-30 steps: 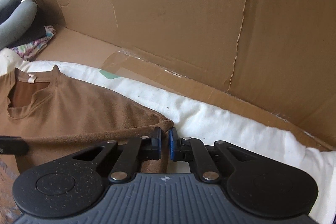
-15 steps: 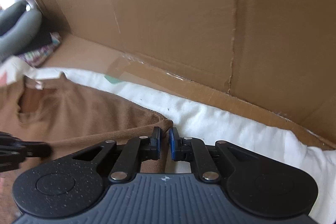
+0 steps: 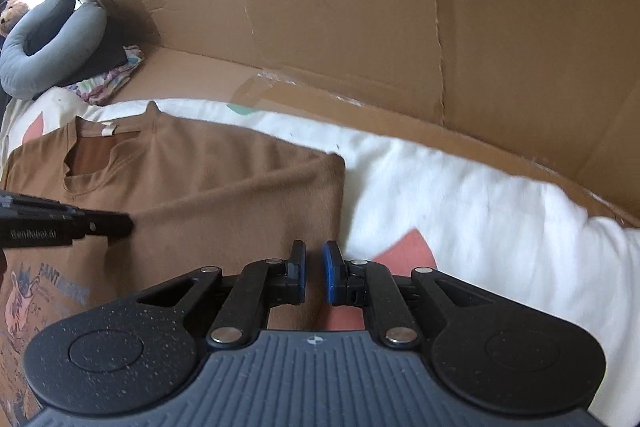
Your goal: Fold clothes
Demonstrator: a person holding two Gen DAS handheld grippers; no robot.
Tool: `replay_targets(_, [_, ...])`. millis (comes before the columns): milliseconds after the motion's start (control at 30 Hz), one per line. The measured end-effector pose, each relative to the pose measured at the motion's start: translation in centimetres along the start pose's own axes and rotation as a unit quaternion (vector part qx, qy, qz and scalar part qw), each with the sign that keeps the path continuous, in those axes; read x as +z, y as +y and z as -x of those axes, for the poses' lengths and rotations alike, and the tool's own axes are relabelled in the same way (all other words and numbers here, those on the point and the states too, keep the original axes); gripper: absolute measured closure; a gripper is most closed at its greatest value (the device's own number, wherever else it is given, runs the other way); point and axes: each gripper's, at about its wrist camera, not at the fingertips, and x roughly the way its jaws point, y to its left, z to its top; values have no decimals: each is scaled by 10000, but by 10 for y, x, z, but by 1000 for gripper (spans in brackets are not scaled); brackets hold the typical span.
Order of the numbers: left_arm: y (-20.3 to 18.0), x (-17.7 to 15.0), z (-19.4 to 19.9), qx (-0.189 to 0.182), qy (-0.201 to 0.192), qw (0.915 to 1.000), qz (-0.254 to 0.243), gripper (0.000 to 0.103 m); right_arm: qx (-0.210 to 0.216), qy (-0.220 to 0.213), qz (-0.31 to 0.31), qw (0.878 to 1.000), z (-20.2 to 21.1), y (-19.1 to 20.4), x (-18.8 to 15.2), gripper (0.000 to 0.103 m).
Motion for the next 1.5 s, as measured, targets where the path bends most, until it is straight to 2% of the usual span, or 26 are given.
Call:
replay_targets(133, [4, 2, -3, -20, 72, 9999, 124, 99, -9, 19, 166, 9999, 5, 7, -9, 94])
replay_targets(300, [15, 4, -3, -24, 179, 9993, 316, 92, -21, 25, 171, 9998, 18, 12, -24, 93])
replay_targets(633, [20, 15, 6, -4, 137, 9992, 381, 92, 107, -106, -315, 9994, 47, 7, -66, 93])
replay_targets(700, [18, 17, 8, -19, 118, 9992, 381, 92, 152, -115, -397, 9990, 51, 7, -74, 90])
replay_targets(767, [14, 18, 10, -50, 97, 9993, 353, 92, 163, -112, -390, 9990, 54, 7, -82, 80])
replay_targets(867, [6, 19, 11, -122, 120, 9995, 271, 92, 151, -75, -339, 9993, 57, 11, -94, 80])
replay_targets(1000, [-12, 15, 7, -408, 313, 9987, 1, 92, 128, -104, -352, 9992, 62, 14, -108, 80])
replay_targets(1233, [-53, 2, 6, -855, 608, 9932, -502, 92, -86, -235, -218, 9994, 70, 30, -128, 79])
replay_targets(1400, [-65, -1, 12, -892, 716, 9913, -651, 92, -133, -226, -344, 9991, 78, 36, -137, 79])
replay_targets(1500, [-59, -3, 16, -771, 841, 9916, -603, 91, -201, -100, -345, 9992, 88, 37, -138, 79])
